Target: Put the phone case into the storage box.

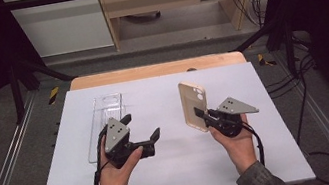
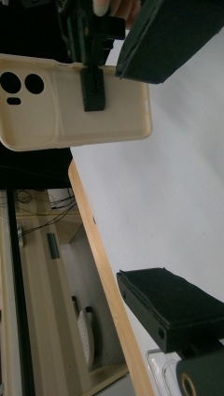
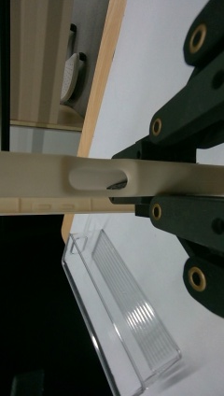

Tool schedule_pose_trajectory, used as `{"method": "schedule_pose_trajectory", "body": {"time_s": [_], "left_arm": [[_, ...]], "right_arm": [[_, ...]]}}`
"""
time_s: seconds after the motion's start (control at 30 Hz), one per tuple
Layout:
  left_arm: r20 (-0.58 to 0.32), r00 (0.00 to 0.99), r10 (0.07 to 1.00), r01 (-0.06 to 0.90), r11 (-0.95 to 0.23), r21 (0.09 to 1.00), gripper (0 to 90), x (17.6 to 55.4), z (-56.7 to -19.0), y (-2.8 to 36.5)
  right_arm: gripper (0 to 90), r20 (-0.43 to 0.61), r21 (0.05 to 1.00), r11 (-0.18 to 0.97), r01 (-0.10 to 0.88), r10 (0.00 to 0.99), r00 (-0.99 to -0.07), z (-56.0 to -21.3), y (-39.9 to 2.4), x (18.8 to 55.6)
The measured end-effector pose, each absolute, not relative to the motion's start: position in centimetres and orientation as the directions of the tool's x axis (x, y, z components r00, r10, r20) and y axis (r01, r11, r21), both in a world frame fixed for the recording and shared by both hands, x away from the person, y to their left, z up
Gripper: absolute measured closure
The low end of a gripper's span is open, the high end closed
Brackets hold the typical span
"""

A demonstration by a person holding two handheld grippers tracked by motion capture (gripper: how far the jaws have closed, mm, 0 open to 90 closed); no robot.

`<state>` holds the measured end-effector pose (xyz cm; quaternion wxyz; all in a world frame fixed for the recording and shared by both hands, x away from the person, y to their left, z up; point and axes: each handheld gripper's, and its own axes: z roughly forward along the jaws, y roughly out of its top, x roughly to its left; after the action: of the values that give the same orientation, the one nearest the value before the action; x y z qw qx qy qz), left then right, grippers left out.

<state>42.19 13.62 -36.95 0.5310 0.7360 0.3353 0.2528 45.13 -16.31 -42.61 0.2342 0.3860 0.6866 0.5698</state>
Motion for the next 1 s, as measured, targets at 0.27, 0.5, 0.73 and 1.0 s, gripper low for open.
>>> {"method": "schedule_pose_trajectory", "body": {"time_s": [0.27,0.5,0.73,1.0], "left_arm": [[-0.019,0.652,0.758,0.241,-0.184,0.953,3.1,42.3,-37.4,12.9],[-0.021,0.649,0.761,0.243,-0.181,0.953,3.0,42.3,-37.4,12.3],[-0.032,0.650,0.760,0.254,-0.176,0.951,2.5,42.2,-37.4,12.1],[-0.050,0.657,0.752,0.263,-0.166,0.950,2.2,42.2,-37.5,12.1]], "right_arm": [[84.8,0.120,0.964,0.062,0.260,0.767,-0.630,-43.4,-13.7,44.2],[84.8,0.183,0.958,0.013,0.285,0.739,-0.648,-44.0,-11.7,43.6],[84.8,0.216,0.953,-0.010,0.302,0.722,-0.657,-44.4,-10.2,43.0],[84.8,0.231,0.952,-0.026,0.305,0.714,-0.661,-44.8,-9.1,42.5]]}}
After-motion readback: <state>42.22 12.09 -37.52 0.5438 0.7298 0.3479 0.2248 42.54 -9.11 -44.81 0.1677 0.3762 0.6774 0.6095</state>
